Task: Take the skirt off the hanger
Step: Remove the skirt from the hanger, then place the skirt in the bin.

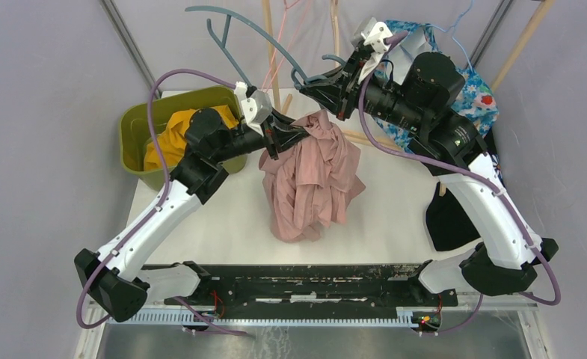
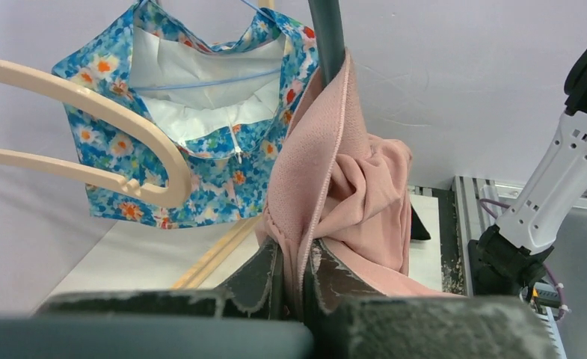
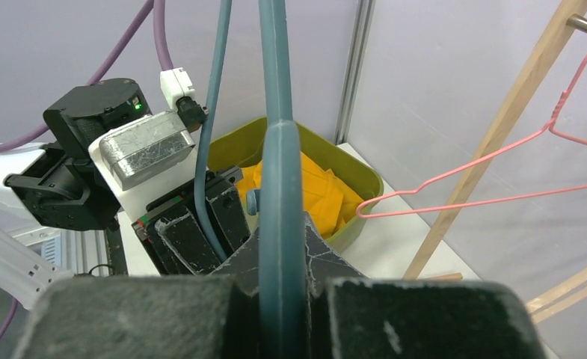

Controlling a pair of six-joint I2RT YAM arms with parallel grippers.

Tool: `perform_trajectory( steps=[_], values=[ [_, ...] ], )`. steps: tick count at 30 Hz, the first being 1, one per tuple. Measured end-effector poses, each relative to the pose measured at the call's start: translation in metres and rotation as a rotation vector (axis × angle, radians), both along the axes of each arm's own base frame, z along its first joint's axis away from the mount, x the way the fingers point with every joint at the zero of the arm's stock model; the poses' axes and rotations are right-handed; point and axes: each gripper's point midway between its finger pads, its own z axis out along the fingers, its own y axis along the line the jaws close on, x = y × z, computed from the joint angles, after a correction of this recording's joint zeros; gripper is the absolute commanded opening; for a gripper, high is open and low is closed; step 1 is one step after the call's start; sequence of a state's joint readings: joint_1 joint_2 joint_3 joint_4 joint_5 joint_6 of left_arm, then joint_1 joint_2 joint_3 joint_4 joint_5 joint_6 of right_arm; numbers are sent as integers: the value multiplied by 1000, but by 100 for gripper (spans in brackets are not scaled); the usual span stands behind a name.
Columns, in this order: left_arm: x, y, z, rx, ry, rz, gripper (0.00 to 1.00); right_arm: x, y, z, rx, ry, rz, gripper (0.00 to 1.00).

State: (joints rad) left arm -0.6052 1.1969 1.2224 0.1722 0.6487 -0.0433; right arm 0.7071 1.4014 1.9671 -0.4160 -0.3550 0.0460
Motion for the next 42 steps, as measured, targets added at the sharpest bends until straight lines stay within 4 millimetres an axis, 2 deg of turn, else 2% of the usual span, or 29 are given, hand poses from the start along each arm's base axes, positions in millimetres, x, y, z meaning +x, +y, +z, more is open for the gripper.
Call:
perform_trajectory(
  steps=[5,8,13,21,23,24,26,27,30,33,36,39,42],
  values=[
    [-4,1,-12,4,-3,-43,4,-1,1,-8,-26,17,5,1],
    [-2,-1,-22,10,5,-50,22,0,0,-16,-51,33,-5,1],
    [-3,0,-41,22,17,-61,30,2,0,-33,-99,75,-10,1],
    [-5,9,-47,26,-5,-95,38,0,2,-34,-111,64,-2,1],
    [-4,14,-69,60,41,-122,37,8,-3,-17,-71,11,-48,1],
    [-2,15,-83,78,74,-131,33,10,-8,-5,-45,-23,-69,1],
    [5,19,-111,105,157,-137,7,12,-18,20,10,-90,-112,1],
    [7,21,-121,110,196,-143,3,11,-23,32,34,-117,-124,1],
    [11,27,-142,107,301,-148,3,1,-35,59,94,-185,-142,1],
    [16,30,-138,81,330,-141,3,-6,-43,73,127,-223,-151,1],
    [25,32,-126,76,337,-90,3,-6,-45,76,132,-238,-163,1],
    [34,36,-90,83,300,-27,3,-3,-45,75,125,-241,-176,1],
    [35,44,-31,80,187,29,3,1,-46,72,116,-242,-195,1]
  ],
)
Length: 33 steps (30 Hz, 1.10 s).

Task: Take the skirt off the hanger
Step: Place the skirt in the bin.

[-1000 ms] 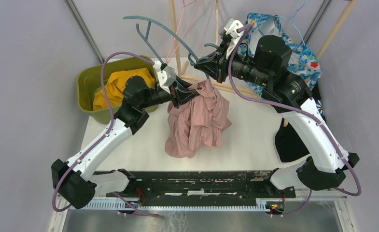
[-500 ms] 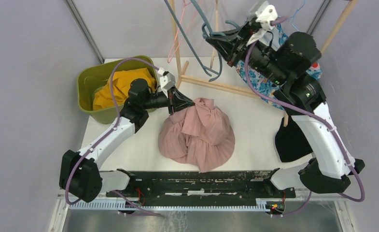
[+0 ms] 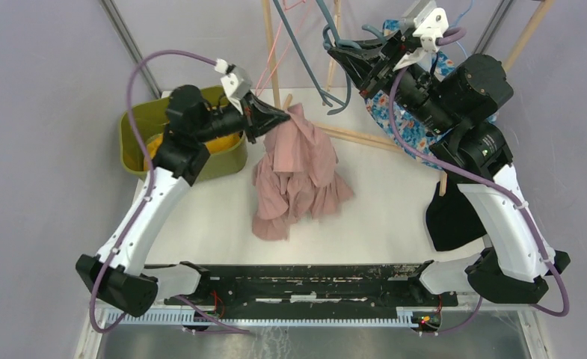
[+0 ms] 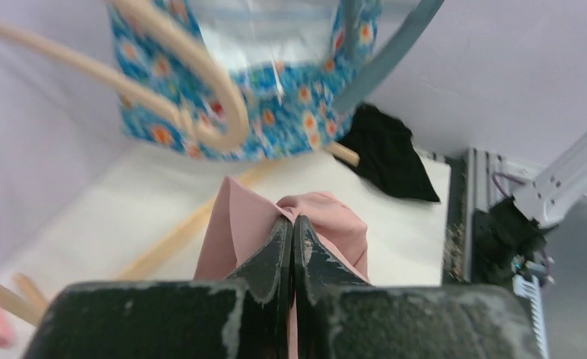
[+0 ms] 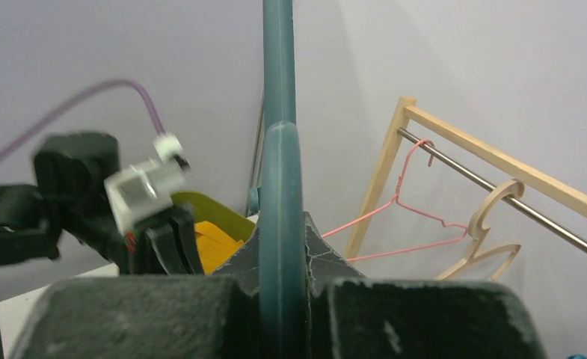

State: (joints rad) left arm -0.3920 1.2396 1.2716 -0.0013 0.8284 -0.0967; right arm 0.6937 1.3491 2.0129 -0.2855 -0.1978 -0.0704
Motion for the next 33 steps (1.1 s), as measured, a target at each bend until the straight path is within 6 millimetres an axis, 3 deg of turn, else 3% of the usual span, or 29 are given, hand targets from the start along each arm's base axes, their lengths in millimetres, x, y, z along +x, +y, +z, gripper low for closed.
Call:
perform_trajectory(
  steps=[4,6,10,14,20,27,30,33],
  values=[
    [-10,23,80,-7,-178,82,3,7,-1,-9,-17,10,-28,1],
    [-14,38,111,-9,-247,133,3,10,-1,-15,-28,20,-41,1],
    [-15,67,150,9,-337,254,3,14,-1,-24,-46,34,-59,1],
    [9,101,159,37,-340,389,3,14,-3,-25,-50,32,-69,1],
    [82,160,160,71,-292,586,3,11,-10,-22,-49,17,-83,1],
    [171,280,139,-6,-170,804,3,7,-16,-18,-51,-3,-100,1],
    [187,328,133,-33,-149,889,3,8,-18,-18,-57,-11,-115,1],
    [186,373,136,-44,-156,982,3,10,-20,-19,-65,-16,-129,1]
  ],
)
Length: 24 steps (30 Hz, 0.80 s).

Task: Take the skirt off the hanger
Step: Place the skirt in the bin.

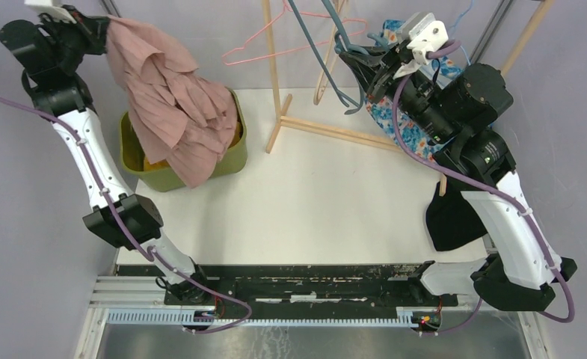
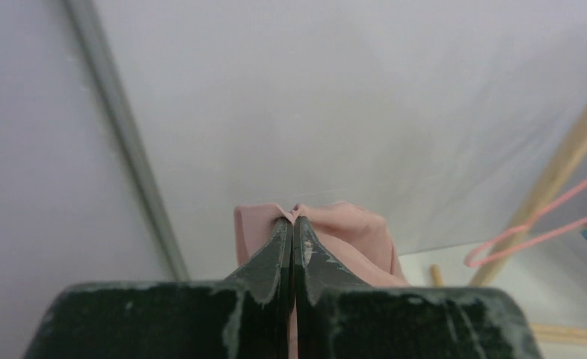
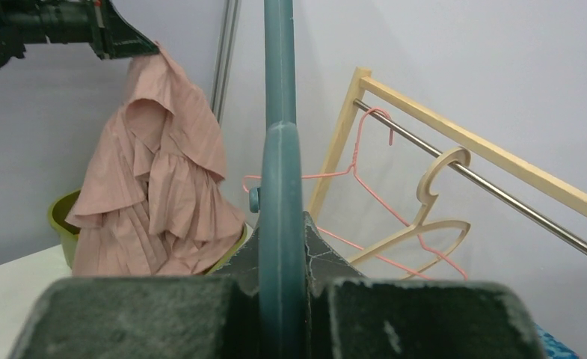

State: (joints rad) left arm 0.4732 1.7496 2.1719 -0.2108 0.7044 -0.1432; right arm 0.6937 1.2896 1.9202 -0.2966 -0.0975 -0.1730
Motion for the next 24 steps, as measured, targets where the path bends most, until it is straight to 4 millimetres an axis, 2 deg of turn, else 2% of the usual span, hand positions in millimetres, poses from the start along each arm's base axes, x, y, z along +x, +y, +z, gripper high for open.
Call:
perform_trajectory(
  steps=[2,5,9,12,14,15,18,21,22,24],
  values=[
    [-5,24,8,7,-22,64,3,2,0,-1,-7,-3,-10,1],
    [-17,50,29,18,-77,141,3,8,1,-3,-17,-2,-23,1],
    [-27,61,56,29,-164,172,3,17,6,-11,-39,10,-36,1],
    [-25,56,59,26,-183,144,3,22,9,-17,-51,23,-39,1],
    [-19,51,42,10,-149,127,3,23,10,-19,-54,28,-40,1],
    [-14,47,27,2,-112,117,3,23,10,-20,-56,30,-40,1],
    [4,25,-32,-10,32,69,3,25,12,-25,-61,37,-39,1],
    [16,-22,-100,-8,197,-26,3,28,15,-33,-71,54,-38,1],
    [16,-48,-129,-13,261,-78,3,29,15,-36,-75,61,-37,1],
    [11,-93,-168,-15,354,-175,3,30,16,-39,-76,70,-35,1]
  ],
)
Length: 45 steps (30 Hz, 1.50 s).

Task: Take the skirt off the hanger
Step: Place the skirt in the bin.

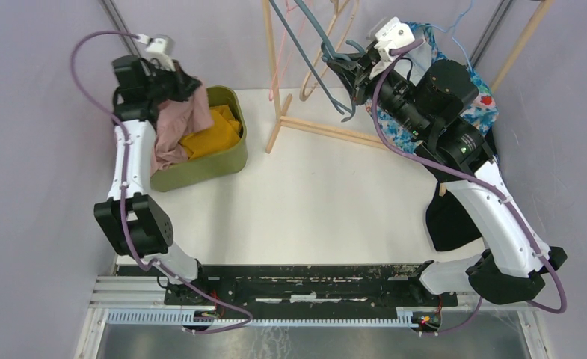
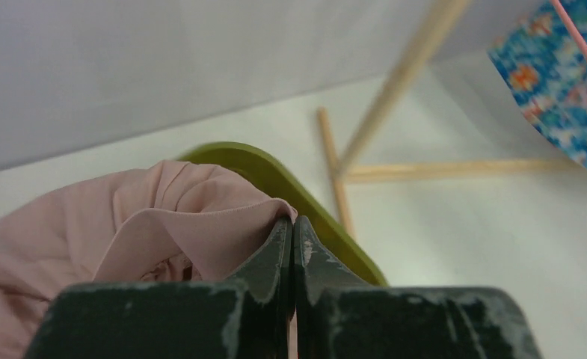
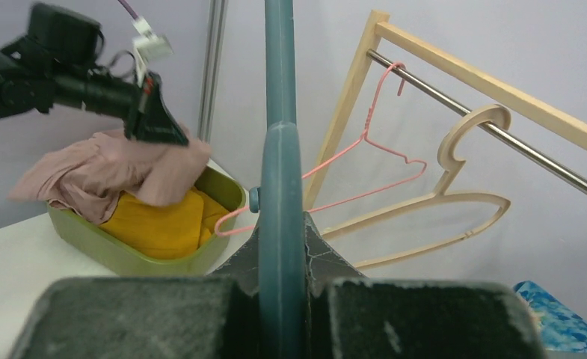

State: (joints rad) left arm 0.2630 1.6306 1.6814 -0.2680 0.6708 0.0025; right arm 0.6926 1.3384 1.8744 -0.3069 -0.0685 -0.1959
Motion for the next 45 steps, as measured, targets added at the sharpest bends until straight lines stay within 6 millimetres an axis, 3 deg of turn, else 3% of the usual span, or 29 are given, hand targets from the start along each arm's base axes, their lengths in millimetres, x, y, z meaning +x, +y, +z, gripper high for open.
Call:
perform_trajectory(
  steps=[3,6,10,12,18,23,26,29,33,36,38,41,45],
  values=[
    [-9,-62,-30,12,84,-130,3,0,1,-1,7,9,5,1],
    [-17,-98,-25,19,74,-211,3,0,2,-2,17,16,11,1],
    [-27,-109,-4,2,11,-246,3,0,4,-8,20,38,19,1],
    [-34,-118,-4,-8,-16,-264,3,0,5,-12,19,49,20,1],
    [-62,-183,-60,-52,109,-403,3,0,5,-13,25,60,22,1],
    [-75,-202,-95,-52,195,-423,3,0,5,-15,22,62,22,1],
    [-70,-191,-107,-38,220,-359,3,-1,5,-19,15,70,21,1],
    [-53,-154,-110,-26,227,-228,3,-1,4,-20,10,72,19,1],
    [-27,-49,-107,-10,217,78,3,-3,0,-18,8,66,10,1],
    [-23,34,-97,14,213,312,3,-5,-3,-16,8,59,4,1],
    [-23,68,-90,30,202,418,3,-6,-6,-15,8,54,-5,1],
    [-26,81,-98,46,220,479,3,-4,-11,-19,1,60,-28,1],
    [-40,70,-152,55,346,476,6,-2,-18,-31,-22,94,-59,1]
  ],
)
